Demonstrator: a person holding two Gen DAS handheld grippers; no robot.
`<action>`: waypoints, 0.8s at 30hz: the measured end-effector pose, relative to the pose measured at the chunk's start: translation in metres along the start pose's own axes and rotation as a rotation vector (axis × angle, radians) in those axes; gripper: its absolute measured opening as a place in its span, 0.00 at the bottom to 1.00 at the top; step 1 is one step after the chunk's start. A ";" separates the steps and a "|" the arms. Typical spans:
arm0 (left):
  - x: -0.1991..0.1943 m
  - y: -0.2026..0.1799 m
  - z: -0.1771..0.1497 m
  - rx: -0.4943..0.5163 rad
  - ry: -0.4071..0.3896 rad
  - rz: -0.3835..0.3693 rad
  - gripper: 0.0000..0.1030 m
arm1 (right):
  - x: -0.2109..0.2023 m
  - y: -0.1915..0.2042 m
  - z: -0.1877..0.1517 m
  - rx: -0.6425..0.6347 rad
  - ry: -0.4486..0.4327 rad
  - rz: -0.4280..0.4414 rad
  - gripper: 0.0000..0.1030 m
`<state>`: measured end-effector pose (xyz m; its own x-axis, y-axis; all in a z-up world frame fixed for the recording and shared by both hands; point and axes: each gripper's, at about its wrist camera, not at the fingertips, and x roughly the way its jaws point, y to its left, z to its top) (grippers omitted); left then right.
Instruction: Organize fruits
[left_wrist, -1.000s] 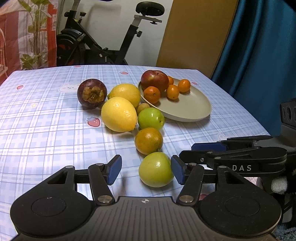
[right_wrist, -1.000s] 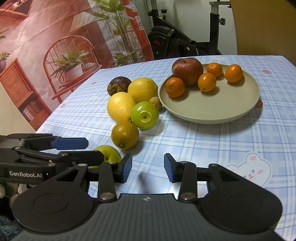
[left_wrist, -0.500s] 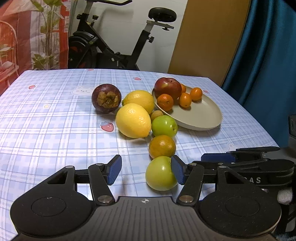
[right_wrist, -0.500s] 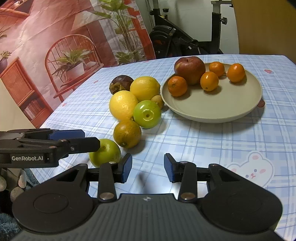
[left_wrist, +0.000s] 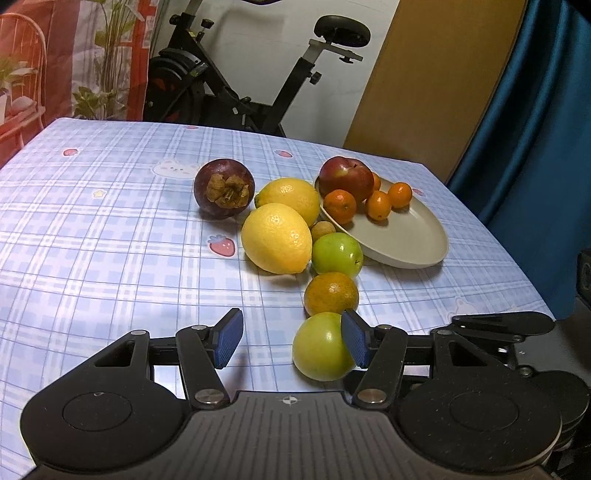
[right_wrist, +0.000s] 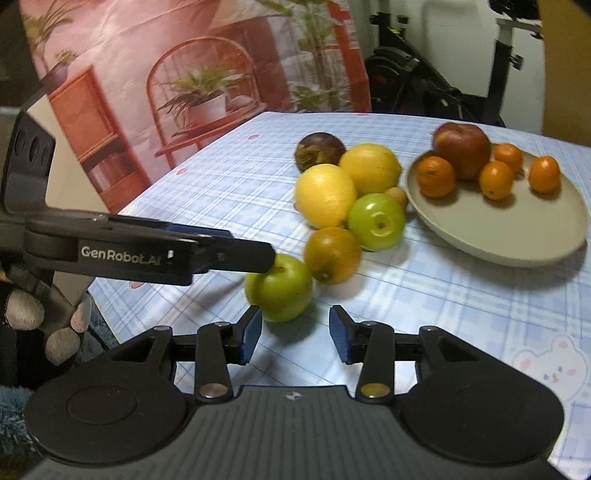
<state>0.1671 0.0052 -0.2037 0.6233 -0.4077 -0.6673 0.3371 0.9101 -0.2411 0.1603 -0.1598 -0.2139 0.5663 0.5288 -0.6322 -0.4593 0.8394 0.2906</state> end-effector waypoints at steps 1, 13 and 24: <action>-0.001 0.001 0.000 -0.005 0.002 -0.006 0.60 | 0.003 0.001 0.002 -0.004 0.001 0.005 0.42; 0.006 -0.005 -0.005 0.007 0.037 -0.068 0.60 | 0.014 0.003 0.005 -0.013 -0.006 0.009 0.49; 0.008 -0.006 -0.007 0.011 0.061 -0.095 0.60 | 0.012 -0.001 0.002 0.011 0.000 0.012 0.49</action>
<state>0.1649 -0.0034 -0.2124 0.5440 -0.4865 -0.6836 0.4003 0.8665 -0.2981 0.1686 -0.1540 -0.2205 0.5609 0.5389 -0.6284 -0.4587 0.8342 0.3060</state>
